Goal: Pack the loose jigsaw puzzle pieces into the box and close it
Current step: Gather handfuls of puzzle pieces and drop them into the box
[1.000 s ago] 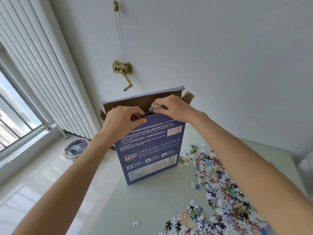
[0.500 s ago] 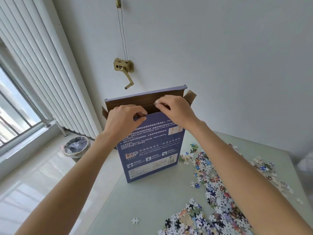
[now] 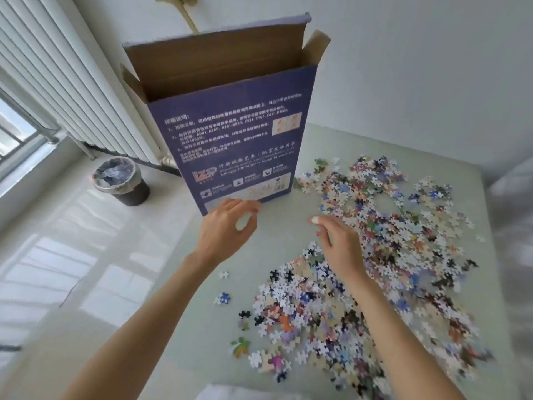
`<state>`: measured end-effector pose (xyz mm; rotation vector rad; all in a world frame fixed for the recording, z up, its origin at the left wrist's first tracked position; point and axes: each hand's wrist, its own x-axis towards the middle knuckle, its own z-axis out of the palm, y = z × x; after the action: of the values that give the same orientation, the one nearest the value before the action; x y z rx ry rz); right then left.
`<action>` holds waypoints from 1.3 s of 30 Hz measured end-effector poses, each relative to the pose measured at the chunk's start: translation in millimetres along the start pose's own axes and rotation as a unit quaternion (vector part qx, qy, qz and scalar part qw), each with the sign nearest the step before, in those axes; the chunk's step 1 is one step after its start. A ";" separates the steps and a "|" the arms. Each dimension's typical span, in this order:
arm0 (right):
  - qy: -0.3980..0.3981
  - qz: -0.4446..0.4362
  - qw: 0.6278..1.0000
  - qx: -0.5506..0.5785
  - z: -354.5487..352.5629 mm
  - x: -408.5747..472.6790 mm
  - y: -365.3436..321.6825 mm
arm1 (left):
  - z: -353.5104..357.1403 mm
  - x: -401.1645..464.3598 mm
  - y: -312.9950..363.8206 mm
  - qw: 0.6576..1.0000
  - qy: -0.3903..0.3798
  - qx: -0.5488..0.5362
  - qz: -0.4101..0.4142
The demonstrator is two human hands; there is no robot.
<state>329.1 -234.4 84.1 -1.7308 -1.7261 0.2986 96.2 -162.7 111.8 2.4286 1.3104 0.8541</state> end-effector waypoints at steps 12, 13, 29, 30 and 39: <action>-0.354 0.221 0.887 -0.197 62.7 -115.7 44.9 | 85.0 -142.5 -26.2 0.890 -0.334 0.102 -0.294; -0.348 0.204 0.894 -0.196 65.6 -116.0 41.0 | 87.5 -145.6 -21.3 0.893 -0.332 0.087 -0.290; -0.274 0.204 0.920 -0.193 46.5 -134.3 44.0 | 133.4 -132.6 42.3 0.910 -0.354 0.003 -0.215; -0.291 0.208 0.914 -0.192 48.3 -129.5 43.4 | 132.6 -130.7 41.3 0.909 -0.354 -0.003 -0.220; -0.286 0.182 0.926 -0.163 70.9 -126.5 29.2 | 128.3 -134.1 45.5 0.915 -0.323 -0.052 -0.235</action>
<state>297.7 -331.5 -23.1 -2.3896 -1.9133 0.7868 147.5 -292.0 -19.1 1.9109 1.4133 -0.0174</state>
